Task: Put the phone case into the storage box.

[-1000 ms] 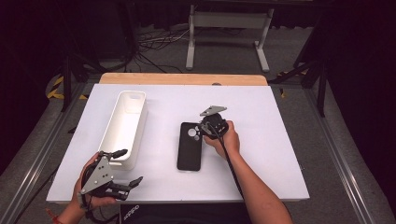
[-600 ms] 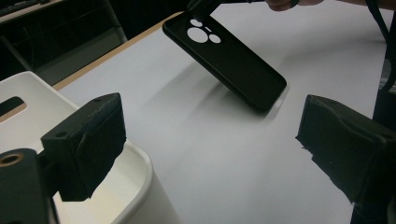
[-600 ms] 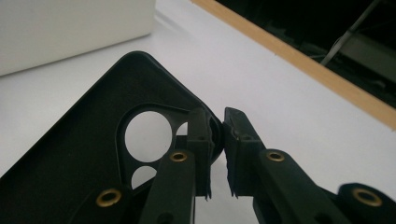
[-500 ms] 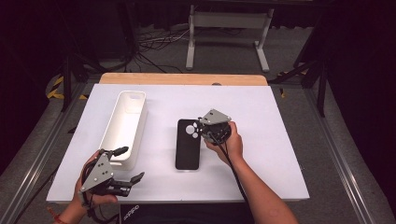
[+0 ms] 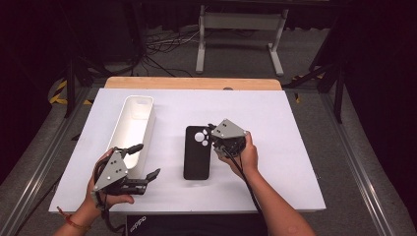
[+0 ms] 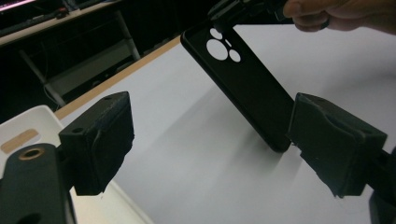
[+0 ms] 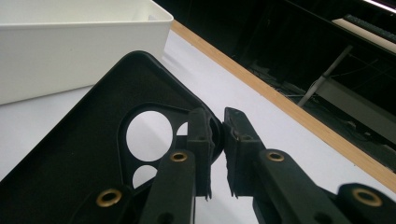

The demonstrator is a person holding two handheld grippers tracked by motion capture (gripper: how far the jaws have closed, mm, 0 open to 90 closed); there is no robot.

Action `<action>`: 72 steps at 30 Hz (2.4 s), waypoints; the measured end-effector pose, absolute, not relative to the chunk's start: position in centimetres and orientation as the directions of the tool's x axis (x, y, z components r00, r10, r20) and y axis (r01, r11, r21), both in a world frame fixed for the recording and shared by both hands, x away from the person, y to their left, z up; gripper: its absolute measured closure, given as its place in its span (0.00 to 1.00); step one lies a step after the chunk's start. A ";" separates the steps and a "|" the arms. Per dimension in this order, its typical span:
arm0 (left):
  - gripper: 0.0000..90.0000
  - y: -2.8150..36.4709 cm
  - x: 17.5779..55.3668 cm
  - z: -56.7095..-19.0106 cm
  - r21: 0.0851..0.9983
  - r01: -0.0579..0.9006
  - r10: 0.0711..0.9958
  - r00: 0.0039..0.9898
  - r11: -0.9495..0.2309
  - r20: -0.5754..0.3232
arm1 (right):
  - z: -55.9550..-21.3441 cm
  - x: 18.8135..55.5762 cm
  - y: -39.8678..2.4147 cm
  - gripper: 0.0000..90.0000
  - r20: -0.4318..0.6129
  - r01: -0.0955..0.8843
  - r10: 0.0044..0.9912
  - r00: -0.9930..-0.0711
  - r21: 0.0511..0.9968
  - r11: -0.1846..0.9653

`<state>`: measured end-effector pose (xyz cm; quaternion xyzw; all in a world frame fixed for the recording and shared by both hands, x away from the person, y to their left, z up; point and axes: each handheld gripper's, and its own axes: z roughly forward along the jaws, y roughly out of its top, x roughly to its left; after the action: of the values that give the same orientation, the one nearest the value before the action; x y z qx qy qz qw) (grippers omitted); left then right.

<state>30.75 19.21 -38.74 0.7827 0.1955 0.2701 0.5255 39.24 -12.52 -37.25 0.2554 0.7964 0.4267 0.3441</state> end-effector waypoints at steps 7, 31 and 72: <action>0.18 16.8 32.6 -37.9 0.923 0.026 0.586 0.779 -0.385 0.222 | -36.8 38.8 -12.9 0.91 -0.332 0.095 0.703 -0.629 0.865 0.493; 0.27 13.2 35.9 -36.8 0.926 0.104 0.621 0.768 -0.362 0.157 | -36.2 36.7 -12.2 0.91 -0.418 -0.019 0.666 -0.617 0.855 0.518; 0.86 13.3 36.1 -37.1 0.932 0.178 0.611 0.790 -0.316 0.056 | -36.6 33.8 -10.3 0.91 -0.572 -0.203 0.589 -0.570 0.793 0.574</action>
<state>36.06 13.31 -37.11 0.7848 0.2511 0.2049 0.5283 33.80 -10.35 -36.60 0.1259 0.7668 0.4441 0.4461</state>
